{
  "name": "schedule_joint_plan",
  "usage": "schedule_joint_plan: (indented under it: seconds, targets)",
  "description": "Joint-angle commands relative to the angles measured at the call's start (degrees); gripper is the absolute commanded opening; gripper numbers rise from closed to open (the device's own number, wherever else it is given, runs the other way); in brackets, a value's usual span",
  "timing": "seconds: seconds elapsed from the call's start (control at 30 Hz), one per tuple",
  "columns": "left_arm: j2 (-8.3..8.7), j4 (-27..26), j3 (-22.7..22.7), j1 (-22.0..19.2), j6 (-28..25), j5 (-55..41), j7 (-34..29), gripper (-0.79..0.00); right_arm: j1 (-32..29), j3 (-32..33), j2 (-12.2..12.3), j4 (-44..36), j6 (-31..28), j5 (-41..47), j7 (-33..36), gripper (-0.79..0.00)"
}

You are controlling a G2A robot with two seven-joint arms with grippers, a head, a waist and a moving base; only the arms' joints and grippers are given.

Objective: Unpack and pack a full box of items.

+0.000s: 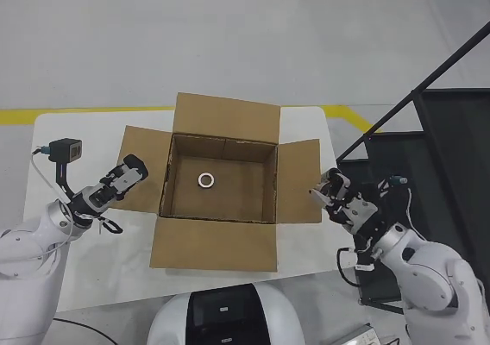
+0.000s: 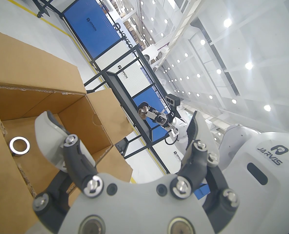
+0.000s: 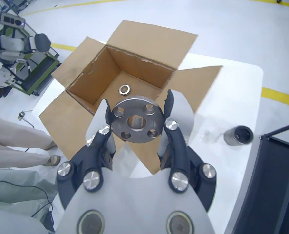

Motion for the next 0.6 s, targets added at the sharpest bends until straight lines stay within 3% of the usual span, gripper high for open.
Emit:
schedule_joint_plan:
  seconds: [0.0,0.2,0.57]
  targets:
    - [0.00,0.0,0.0,0.0,0.0,0.0,0.0,0.000,-0.2,1.1,0.0,2.1,0.7,0.7,-0.8,-0.785]
    - [0.00,0.0,0.0,0.0,0.0,0.0,0.0,0.000,2.2,-0.6,0.1,7.9,3.6,0.1,-2.3,-0.785]
    - [0.00,0.0,0.0,0.0,0.0,0.0,0.0,0.000,2.4,-0.8,0.1,8.2,3.6,0.3,-2.4,-0.785]
